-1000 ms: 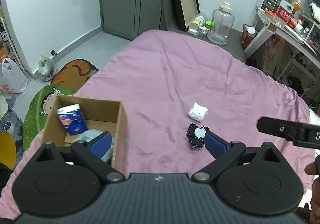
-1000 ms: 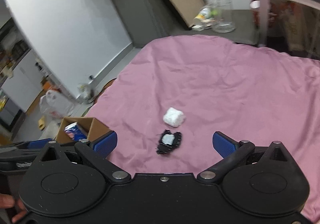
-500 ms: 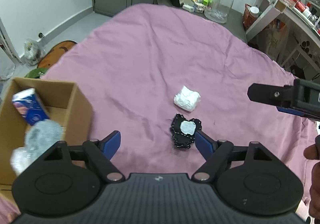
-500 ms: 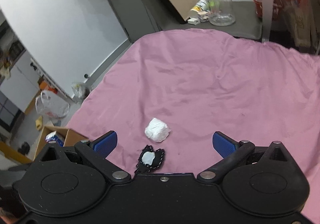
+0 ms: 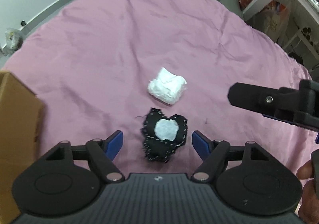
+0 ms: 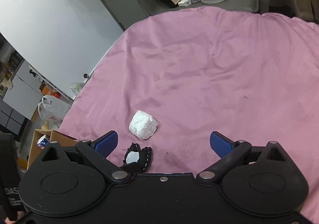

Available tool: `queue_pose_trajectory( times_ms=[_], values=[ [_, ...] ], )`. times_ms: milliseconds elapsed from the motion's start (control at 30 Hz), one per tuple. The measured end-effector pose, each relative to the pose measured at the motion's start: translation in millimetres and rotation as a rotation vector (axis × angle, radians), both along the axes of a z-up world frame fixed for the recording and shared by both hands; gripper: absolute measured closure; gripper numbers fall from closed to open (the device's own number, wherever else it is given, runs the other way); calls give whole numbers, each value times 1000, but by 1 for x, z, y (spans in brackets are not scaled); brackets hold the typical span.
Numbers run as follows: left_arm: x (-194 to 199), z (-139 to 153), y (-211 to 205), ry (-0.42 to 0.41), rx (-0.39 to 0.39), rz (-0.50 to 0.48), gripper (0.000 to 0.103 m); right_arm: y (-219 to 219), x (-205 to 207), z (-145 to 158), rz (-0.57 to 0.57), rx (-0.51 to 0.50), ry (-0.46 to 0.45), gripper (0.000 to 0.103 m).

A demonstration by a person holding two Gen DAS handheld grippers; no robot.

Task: Organize soft objects
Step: 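Close the left gripper on the black-and-white plush while the right grasps the white tissue wad, then carry the plush and tissue wad with both grippers over the cardboard box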

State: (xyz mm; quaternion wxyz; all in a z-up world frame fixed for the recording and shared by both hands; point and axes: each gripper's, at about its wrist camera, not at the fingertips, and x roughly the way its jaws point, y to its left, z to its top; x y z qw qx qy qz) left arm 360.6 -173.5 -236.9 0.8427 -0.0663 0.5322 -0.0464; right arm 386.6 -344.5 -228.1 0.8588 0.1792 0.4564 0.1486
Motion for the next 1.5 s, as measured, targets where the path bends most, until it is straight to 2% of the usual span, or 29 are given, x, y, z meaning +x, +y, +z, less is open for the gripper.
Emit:
queue_pose_trajectory(
  times_ms=[100, 167, 233, 267, 367, 467, 533, 833, 1133, 1333, 1400, 1500],
  values=[
    [7, -10, -7, 6, -12, -9, 27, -1, 5, -9, 2, 15, 14, 10],
    [12, -16, -10, 12, -8, -10, 32, -1, 8, -14, 7, 21, 24, 16],
    [16, -21, -9, 22, -6, 0, 35, 1, 10, -17, 13, 28, 25, 18],
    [17, -22, -8, 19, -9, 5, 37, 2, 11, -18, 20, 32, 23, 19],
    [21, -21, -10, 9, 30, -4, 57, 9, 14, -19, 48, 46, 13, 21],
    [24, -18, -3, 17, 36, 24, 62, 19, 18, -22, 67, 53, 17, 24],
    [26, -14, -3, 1, 75, 16, 62, 24, 22, -24, 66, 53, 23, 26],
    [30, -12, 21, 21, 4, 42, 62, 47, 32, -32, 80, 49, 45, 38],
    [31, -12, 40, 35, -30, 72, 62, 62, 40, -44, 64, 19, 65, 40],
    [30, -12, 46, 40, -32, 80, 62, 68, 45, -49, 58, -5, 48, 44],
    [31, -14, 47, 45, -31, 87, 62, 70, 46, -53, 64, -19, 57, 52],
    [29, -14, 46, 46, -26, 92, 62, 67, 44, -52, 63, -10, 47, 53]
  ],
)
